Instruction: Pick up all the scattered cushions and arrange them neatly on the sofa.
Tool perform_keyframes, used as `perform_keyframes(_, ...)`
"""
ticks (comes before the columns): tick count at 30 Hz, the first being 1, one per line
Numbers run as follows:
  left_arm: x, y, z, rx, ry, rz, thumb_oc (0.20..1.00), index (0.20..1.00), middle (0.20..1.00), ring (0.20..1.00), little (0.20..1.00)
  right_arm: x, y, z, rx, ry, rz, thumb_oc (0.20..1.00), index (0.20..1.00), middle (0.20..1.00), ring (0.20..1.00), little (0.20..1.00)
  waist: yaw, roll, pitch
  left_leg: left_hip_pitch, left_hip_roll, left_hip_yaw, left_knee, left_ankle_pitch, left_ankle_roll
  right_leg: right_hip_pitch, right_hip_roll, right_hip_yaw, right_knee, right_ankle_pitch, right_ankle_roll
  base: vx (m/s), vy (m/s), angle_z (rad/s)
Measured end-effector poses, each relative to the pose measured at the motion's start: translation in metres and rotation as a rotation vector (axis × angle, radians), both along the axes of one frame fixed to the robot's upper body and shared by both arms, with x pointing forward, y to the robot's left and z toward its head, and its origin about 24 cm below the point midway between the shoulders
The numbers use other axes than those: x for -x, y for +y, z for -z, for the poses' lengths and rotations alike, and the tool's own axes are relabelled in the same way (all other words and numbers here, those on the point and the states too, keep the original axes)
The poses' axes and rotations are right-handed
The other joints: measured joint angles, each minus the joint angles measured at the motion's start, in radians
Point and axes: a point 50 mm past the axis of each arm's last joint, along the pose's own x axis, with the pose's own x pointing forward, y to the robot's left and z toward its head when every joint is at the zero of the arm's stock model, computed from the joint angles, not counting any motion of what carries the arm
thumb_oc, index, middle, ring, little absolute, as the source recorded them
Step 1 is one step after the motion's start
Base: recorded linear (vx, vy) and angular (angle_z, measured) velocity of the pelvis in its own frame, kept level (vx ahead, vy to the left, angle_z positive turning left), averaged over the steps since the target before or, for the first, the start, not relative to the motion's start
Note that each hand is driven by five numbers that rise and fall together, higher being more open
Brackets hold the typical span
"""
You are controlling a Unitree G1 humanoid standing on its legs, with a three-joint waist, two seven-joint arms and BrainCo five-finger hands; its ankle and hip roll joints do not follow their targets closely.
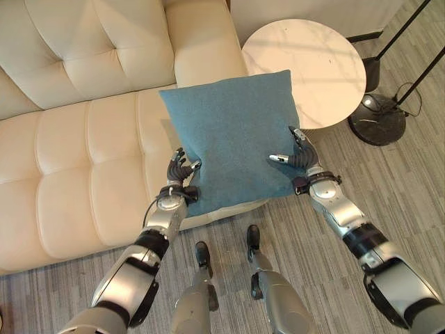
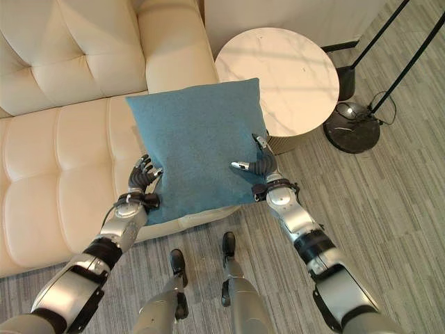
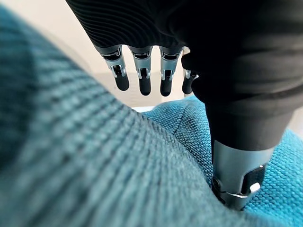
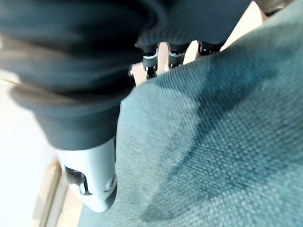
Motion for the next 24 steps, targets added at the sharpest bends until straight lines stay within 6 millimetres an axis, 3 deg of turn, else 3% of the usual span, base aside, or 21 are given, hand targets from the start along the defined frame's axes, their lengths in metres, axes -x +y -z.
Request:
perform_keyframes(2, 0.006, 0.006, 0.008, -0.008, 0.024, -0.012, 1.000, 1.000, 1.000, 1.000, 1.000, 0.002, -0.003, -0.002, -0.004, -0.026, 0.009, 1.000, 1.000, 1.000, 1.000, 1.000, -0.004, -0.004, 0.002, 0.009, -0.001, 0.003, 0.000, -0.001, 0.001, 0.009, 0.001, 0.002, 0.000, 0.000, 0.000, 0.00, -0.016, -0.02)
perform_keyframes(7, 0.007, -0.003, 0.008, 0.002, 0.016, 0.031, 1.000, 1.000, 1.000, 1.000, 1.000, 0.000, -0.001, -0.003, 0.012, -0.031, 0.003, 1.000, 1.000, 1.000, 1.000, 1.000, 0.002, -0.005, 0.002, 0.013, 0.002, 0.002, 0.000, -0.010, -0.006, 0.014, -0.001, 0.000, 0.000, 0.000, 0.000, -0.01, -0.035, 0.01)
perform_keyframes(14, 0.005, -0.008, 0.006, -0.032, 0.011, 0.078, 1.000, 1.000, 1.000, 1.000, 1.000, -0.038, -0.012, -0.015, 0.131, 0.039, 0.095, 1.000, 1.000, 1.000, 1.000, 1.000, 0.023, -0.002, 0.003, 0.008, 0.004, -0.009, 0.000, -0.003, -0.006, 0.014, 0.000, -0.010, 0.000, -0.002, -0.003, -0.02, -0.032, 0.04)
perform_keyframes(20, -0.003, -0.012, -0.007, -0.063, -0.022, 0.113, 1.000, 1.000, 1.000, 1.000, 1.000, -0.056, -0.030, -0.041, 0.138, 0.027, 0.237, 1.000, 1.000, 1.000, 1.000, 1.000, 0.051, 0.029, 0.021, -0.006, 0.006, -0.039, 0.000, 0.002, -0.004, 0.012, 0.000, -0.040, 0.000, -0.001, -0.012, 0.01, -0.009, 0.13)
perform_keyframes(24, -0.006, -0.012, -0.013, -0.067, -0.039, 0.116, 1.000, 1.000, 1.000, 1.000, 1.000, -0.062, -0.048, -0.047, 0.151, 0.060, 0.333, 1.000, 1.000, 1.000, 1.000, 1.000, 0.073, 0.054, 0.036, -0.010, 0.005, -0.048, 0.000, 0.003, -0.004, 0.013, -0.002, -0.054, 0.000, 0.003, -0.018, 0.01, -0.006, 0.06)
